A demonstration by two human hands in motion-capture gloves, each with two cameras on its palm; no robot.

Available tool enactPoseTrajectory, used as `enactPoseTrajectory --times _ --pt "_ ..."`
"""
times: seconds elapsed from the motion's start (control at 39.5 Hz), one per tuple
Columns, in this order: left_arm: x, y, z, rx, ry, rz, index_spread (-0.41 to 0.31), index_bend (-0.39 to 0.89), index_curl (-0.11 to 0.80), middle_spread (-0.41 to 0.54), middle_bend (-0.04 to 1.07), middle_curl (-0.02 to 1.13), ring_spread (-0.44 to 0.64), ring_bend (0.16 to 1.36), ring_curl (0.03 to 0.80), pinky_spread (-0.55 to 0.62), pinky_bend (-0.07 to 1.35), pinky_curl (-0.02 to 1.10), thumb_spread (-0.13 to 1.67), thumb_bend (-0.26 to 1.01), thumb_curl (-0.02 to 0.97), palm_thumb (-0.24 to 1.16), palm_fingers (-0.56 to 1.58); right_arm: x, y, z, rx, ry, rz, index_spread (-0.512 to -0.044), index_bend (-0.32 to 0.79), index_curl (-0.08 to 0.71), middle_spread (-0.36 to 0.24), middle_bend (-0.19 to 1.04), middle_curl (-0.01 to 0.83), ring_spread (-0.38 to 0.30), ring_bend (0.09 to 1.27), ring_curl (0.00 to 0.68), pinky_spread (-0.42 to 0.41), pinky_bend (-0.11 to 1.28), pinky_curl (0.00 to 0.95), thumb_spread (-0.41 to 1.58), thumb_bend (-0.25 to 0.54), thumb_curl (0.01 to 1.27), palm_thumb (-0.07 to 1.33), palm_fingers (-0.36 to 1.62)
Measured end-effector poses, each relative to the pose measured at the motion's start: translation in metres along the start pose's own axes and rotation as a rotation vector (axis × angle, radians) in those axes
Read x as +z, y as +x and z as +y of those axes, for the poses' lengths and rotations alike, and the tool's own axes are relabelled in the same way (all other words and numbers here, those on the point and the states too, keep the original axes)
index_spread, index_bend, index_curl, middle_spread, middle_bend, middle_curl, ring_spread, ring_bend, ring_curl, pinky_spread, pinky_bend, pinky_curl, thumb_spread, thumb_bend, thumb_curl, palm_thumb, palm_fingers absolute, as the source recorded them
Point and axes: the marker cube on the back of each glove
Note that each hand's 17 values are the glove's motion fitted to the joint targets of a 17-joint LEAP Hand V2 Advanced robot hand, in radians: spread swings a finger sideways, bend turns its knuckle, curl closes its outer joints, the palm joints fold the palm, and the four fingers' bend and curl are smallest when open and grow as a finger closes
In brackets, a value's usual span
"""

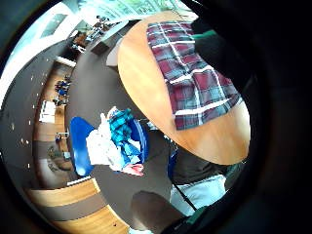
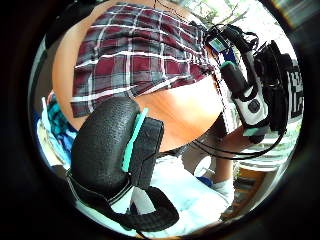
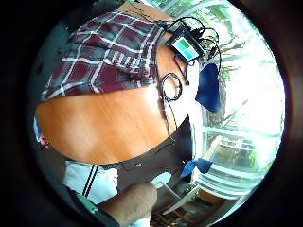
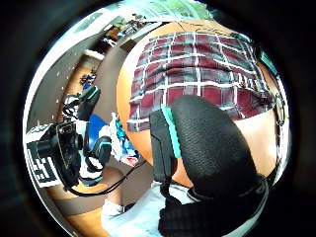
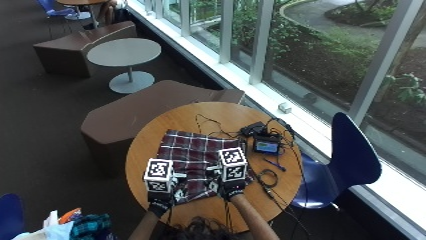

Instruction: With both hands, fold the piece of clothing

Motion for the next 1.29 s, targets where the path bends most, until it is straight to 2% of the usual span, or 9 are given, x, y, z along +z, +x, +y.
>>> enactPoseTrajectory --times 0.23,0.33,0.58,0.73,0.89,0.94,1.04,1.16,1.29 --pt "0.020 0.003 0.004 0.022 0.032 -0.003 -0.121 0.13 0.213 -0.017 0.19 0.30 0.10 0.53 0.273 0.22 0.47 0.25 1.15 -0.01 0.178 0.11 0.48 0.019 0.020 0.012 -0.003 -0.024 -0.014 -0.361 0.15 0.258 -0.013 0.19 0.246 0.144 0.21 0.173 0.281 0.36 0.258 1.26 0.102 0.20 0.30 0.23" --pt "0.035 0.009 0.008 0.029 -0.022 0.007 -0.117 0.13 0.222 -0.017 0.20 0.32 0.10 0.54 0.281 0.22 0.48 0.26 1.15 -0.01 0.200 0.14 0.48 0.040 0.036 0.009 0.029 -0.065 -0.026 -0.360 0.14 0.260 -0.008 0.19 0.257 0.146 0.22 0.185 0.278 0.37 0.273 1.26 0.094 0.22 0.32 0.22" --pt "0.100 0.015 -0.011 0.041 -0.151 -0.012 -0.102 0.11 0.233 -0.004 0.18 0.34 0.10 0.56 0.300 0.22 0.51 0.29 1.15 0.00 0.246 0.22 0.43 0.099 0.072 -0.019 0.090 -0.191 -0.027 -0.349 0.14 0.266 0.006 0.18 0.276 0.141 0.23 0.210 0.255 0.42 0.306 1.23 0.095 0.28 0.45 0.16" --pt "0.130 0.011 -0.022 0.039 -0.126 -0.002 -0.106 0.15 0.250 -0.016 0.19 0.35 0.09 0.56 0.302 0.19 0.51 0.30 1.16 -0.01 0.265 0.26 0.46 0.117 0.086 -0.030 0.089 -0.220 -0.002 -0.347 0.18 0.283 0.014 0.20 0.294 0.117 0.20 0.216 0.224 0.37 0.307 1.22 0.105 0.31 0.54 0.12" --pt "0.139 0.008 -0.028 0.034 -0.044 -0.001 -0.113 0.15 0.273 -0.030 0.18 0.36 0.07 0.55 0.303 0.17 0.50 0.31 1.17 -0.02 0.272 0.26 0.48 0.122 0.089 -0.034 0.074 -0.163 0.014 -0.350 0.20 0.307 0.010 0.20 0.307 0.093 0.19 0.214 0.202 0.30 0.300 1.24 0.088 0.32 0.57 0.11" --pt "0.144 0.006 -0.034 0.043 0.027 -0.021 -0.133 0.23 0.304 -0.043 0.17 0.35 0.06 0.52 0.299 0.15 0.49 0.31 1.18 -0.01 0.274 0.27 0.54 0.123 0.087 -0.036 0.064 -0.112 0.044 -0.379 0.31 0.342 -0.026 0.22 0.316 0.057 0.19 0.211 0.199 0.23 0.278 1.26 0.099 0.33 0.59 0.24" --pt "0.138 0.007 -0.034 0.054 0.150 -0.072 -0.178 0.28 0.340 -0.123 0.18 0.36 -0.04 0.50 0.294 0.05 0.49 0.31 1.21 0.03 0.295 0.36 0.75 0.124 0.084 -0.037 0.037 0.011 0.106 -0.388 0.35 0.350 -0.078 0.27 0.335 0.012 0.23 0.223 0.198 0.15 0.248 1.29 0.100 0.34 0.62 0.44" --pt "0.129 0.008 -0.031 0.064 0.251 -0.092 -0.229 0.27 0.362 -0.195 0.18 0.36 -0.17 0.48 0.291 -0.08 0.49 0.31 1.23 0.09 0.323 0.51 0.98 0.123 0.087 -0.036 -0.002 0.191 0.143 -0.370 0.37 0.374 -0.150 0.31 0.356 -0.074 0.34 0.266 0.199 0.10 0.213 1.32 0.134 0.35 0.71 0.71" --pt "0.102 0.003 -0.014 0.093 0.257 -0.013 -0.267 0.22 0.378 -0.262 0.25 0.40 -0.27 0.51 0.327 -0.18 0.43 0.33 1.22 0.11 0.348 0.61 1.15 0.114 0.087 -0.017 -0.080 0.257 0.013 -0.344 0.43 0.410 -0.222 0.39 0.394 -0.161 0.42 0.313 0.179 0.03 0.171 1.35 0.161 0.35 0.78 0.93"
